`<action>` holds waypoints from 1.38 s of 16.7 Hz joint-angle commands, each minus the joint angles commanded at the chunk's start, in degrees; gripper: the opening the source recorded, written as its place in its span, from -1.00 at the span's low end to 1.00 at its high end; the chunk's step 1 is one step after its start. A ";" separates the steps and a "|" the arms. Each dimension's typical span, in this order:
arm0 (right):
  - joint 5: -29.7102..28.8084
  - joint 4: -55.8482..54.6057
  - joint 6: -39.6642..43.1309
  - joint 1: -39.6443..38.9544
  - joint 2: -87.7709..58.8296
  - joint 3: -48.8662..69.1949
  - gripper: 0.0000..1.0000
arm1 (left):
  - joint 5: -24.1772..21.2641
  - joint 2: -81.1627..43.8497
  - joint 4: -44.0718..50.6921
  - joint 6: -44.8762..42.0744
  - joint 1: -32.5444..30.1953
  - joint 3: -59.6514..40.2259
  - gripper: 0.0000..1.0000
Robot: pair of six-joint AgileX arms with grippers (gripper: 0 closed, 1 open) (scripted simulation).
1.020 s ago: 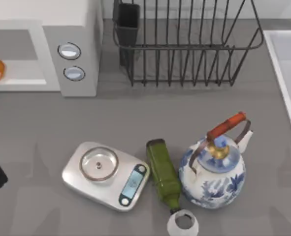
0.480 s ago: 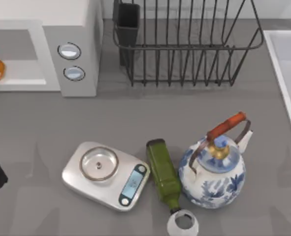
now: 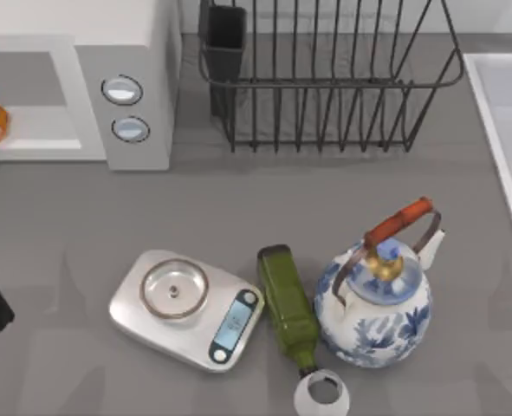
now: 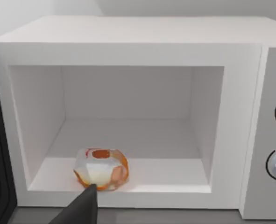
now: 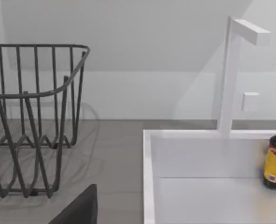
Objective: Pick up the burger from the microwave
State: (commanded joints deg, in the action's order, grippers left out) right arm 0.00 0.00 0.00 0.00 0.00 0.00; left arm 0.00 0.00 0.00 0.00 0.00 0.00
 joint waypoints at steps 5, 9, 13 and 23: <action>0.00 0.00 0.00 0.00 0.00 0.00 1.00 | 0.00 0.00 0.00 0.00 0.00 0.00 1.00; 0.00 0.00 0.00 0.00 0.00 0.00 1.00 | -0.17 -1.63 -0.78 -0.07 0.12 -0.54 1.00; 0.00 0.00 0.00 0.00 0.00 0.00 1.00 | -1.17 -11.63 -5.58 -0.52 0.90 -3.91 1.00; 0.00 0.00 0.00 0.00 0.00 0.00 1.00 | -6.28 -62.98 -30.38 -2.73 5.06 -21.84 1.00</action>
State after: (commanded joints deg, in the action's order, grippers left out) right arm 0.00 0.00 0.00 0.00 0.00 0.00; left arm -6.28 -62.98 -30.38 -2.73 5.06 -21.84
